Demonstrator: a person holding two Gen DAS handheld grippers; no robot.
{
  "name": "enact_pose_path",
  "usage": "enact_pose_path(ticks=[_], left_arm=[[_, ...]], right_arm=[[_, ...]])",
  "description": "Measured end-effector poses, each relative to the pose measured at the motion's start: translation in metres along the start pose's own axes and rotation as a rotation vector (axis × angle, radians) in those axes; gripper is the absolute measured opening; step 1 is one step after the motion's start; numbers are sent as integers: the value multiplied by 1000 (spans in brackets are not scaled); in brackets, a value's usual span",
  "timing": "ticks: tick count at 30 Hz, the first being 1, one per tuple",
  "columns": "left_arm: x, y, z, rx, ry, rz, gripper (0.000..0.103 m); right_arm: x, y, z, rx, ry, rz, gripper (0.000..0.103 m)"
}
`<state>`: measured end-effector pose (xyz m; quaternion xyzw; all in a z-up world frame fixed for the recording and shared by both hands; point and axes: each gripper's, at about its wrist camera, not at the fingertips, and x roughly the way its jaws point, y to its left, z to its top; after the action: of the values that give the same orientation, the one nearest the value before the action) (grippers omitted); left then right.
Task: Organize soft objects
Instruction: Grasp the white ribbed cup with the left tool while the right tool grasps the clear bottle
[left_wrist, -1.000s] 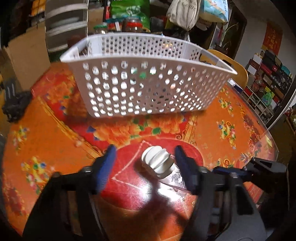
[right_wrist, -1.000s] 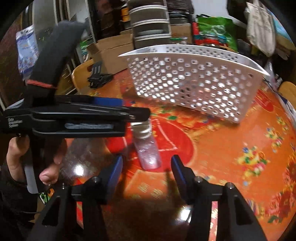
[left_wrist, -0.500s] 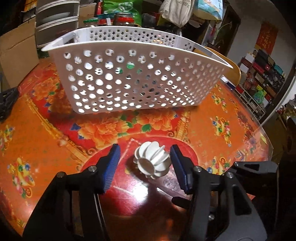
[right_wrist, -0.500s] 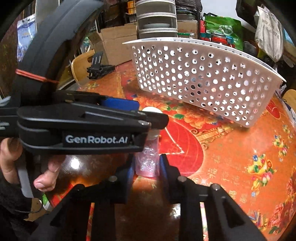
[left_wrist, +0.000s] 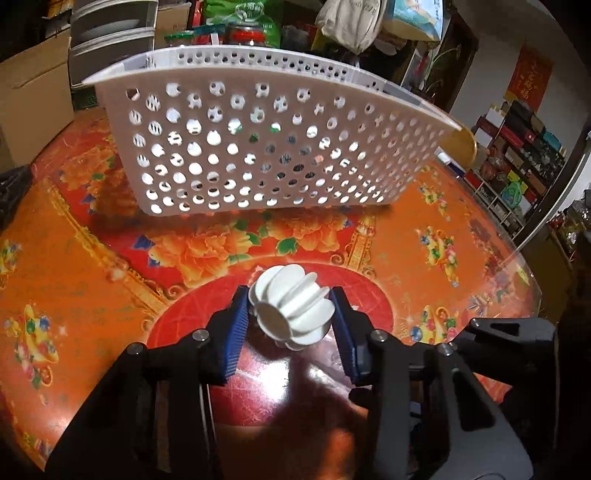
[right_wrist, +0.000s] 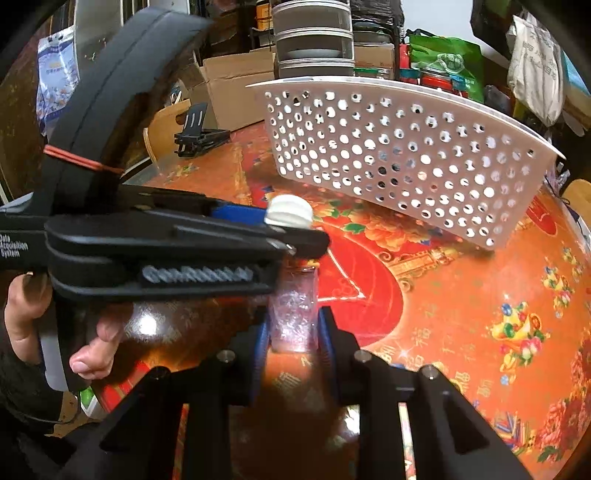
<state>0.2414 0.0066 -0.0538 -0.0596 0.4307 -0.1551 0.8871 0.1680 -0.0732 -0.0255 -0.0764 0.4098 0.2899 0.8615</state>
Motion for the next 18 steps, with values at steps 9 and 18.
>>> enact_pose_path(ticks=[9, 18], left_arm=[[-38, 10, -10, 12, -102, 133, 41], [-59, 7, -33, 12, -139, 183, 41]], right_arm=[[-24, -22, -17, 70, -37, -43, 25], [-55, -31, -28, 108, -111, -109, 25]])
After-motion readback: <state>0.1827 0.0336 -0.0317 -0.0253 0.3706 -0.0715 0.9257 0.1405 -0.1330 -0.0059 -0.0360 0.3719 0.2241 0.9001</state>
